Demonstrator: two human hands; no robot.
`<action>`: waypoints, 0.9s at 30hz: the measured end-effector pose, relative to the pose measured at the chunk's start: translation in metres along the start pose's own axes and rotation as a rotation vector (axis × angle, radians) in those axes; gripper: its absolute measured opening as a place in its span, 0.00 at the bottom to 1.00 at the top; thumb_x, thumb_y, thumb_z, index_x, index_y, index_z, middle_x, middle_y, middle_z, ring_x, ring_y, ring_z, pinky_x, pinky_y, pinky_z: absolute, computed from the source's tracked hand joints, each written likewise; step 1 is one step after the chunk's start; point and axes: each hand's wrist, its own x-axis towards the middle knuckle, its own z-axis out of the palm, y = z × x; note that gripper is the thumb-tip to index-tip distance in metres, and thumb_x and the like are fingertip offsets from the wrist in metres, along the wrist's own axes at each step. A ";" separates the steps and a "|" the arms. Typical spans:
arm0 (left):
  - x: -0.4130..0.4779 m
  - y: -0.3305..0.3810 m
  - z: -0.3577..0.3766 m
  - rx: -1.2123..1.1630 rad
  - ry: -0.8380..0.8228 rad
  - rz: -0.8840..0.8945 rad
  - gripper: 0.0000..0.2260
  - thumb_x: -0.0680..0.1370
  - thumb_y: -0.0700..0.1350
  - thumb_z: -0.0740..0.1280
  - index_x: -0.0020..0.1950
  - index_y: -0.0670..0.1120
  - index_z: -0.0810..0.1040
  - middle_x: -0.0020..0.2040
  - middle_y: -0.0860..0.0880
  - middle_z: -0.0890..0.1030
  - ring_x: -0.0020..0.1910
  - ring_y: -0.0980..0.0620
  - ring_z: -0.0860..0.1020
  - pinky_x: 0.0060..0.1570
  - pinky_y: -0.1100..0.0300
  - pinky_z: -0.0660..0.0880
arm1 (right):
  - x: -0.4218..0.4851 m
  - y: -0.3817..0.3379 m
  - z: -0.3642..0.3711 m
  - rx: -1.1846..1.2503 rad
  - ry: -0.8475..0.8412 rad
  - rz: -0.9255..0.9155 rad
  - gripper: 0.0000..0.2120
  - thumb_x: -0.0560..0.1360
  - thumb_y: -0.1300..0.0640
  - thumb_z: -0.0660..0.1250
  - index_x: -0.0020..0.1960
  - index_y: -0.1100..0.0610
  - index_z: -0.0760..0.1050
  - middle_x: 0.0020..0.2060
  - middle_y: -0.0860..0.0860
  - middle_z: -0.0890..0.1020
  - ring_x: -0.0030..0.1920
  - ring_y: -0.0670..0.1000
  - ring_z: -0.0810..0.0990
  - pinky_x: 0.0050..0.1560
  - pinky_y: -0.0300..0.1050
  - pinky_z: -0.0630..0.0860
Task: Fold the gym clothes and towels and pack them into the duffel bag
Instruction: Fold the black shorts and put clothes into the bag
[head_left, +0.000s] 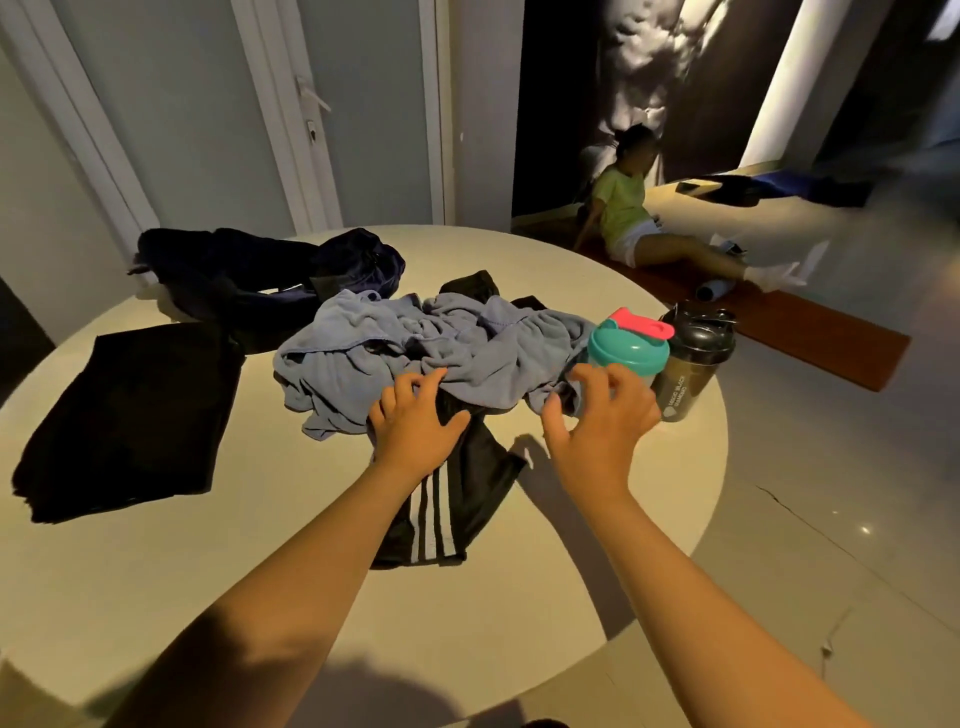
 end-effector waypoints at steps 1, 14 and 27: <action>0.000 0.002 0.003 -0.016 -0.030 -0.022 0.30 0.79 0.62 0.65 0.79 0.57 0.60 0.75 0.46 0.64 0.72 0.41 0.63 0.71 0.44 0.59 | -0.001 0.010 -0.004 -0.026 -0.004 0.103 0.20 0.73 0.53 0.73 0.62 0.50 0.71 0.61 0.54 0.69 0.64 0.56 0.66 0.62 0.56 0.62; -0.023 0.000 -0.003 -0.347 0.073 -0.012 0.20 0.84 0.40 0.57 0.76 0.50 0.70 0.67 0.42 0.74 0.69 0.42 0.68 0.68 0.49 0.68 | 0.010 0.043 0.018 0.098 -0.299 0.267 0.33 0.78 0.59 0.70 0.77 0.44 0.60 0.78 0.53 0.52 0.78 0.57 0.56 0.76 0.54 0.63; -0.038 -0.026 -0.038 -0.343 -0.123 0.130 0.18 0.72 0.62 0.61 0.55 0.60 0.85 0.47 0.56 0.84 0.48 0.48 0.78 0.55 0.49 0.78 | 0.021 0.036 0.035 0.164 -0.436 0.329 0.31 0.76 0.61 0.68 0.77 0.50 0.64 0.80 0.57 0.46 0.79 0.62 0.52 0.77 0.54 0.54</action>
